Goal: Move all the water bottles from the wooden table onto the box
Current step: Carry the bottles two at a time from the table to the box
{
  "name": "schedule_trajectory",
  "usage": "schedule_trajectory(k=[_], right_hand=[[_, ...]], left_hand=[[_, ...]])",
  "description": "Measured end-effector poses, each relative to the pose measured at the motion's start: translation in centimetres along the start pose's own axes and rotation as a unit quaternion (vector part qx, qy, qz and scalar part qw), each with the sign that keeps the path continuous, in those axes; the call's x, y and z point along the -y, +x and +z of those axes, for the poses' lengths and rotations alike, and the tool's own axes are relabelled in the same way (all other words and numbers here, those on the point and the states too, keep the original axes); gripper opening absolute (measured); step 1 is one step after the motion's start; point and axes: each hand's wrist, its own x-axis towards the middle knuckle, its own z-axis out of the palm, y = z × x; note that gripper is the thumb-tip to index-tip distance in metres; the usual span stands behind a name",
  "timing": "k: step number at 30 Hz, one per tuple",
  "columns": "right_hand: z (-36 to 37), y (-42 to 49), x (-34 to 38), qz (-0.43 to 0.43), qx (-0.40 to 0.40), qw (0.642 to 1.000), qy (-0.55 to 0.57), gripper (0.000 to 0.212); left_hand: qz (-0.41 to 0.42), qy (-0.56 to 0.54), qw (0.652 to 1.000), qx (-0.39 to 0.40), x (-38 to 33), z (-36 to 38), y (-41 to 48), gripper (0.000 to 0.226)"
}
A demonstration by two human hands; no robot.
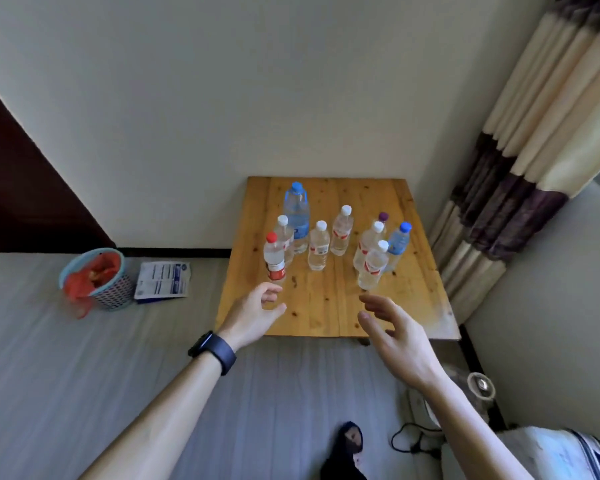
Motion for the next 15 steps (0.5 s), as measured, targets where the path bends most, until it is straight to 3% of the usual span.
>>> schedule_trajectory(k=[7,15], right_hand=[[2.5,9.9,-3.9,0.046,0.075,0.996,0.030,0.021],[6.4,20.8,-2.8,0.052,0.156,0.986,0.002,0.031]], left_hand=[[-0.092,0.010,0.996,-0.015,0.6,-0.1,8.4,0.027],[-0.145,0.018,0.989,-0.029,1.9,-2.4,16.4,0.042]])
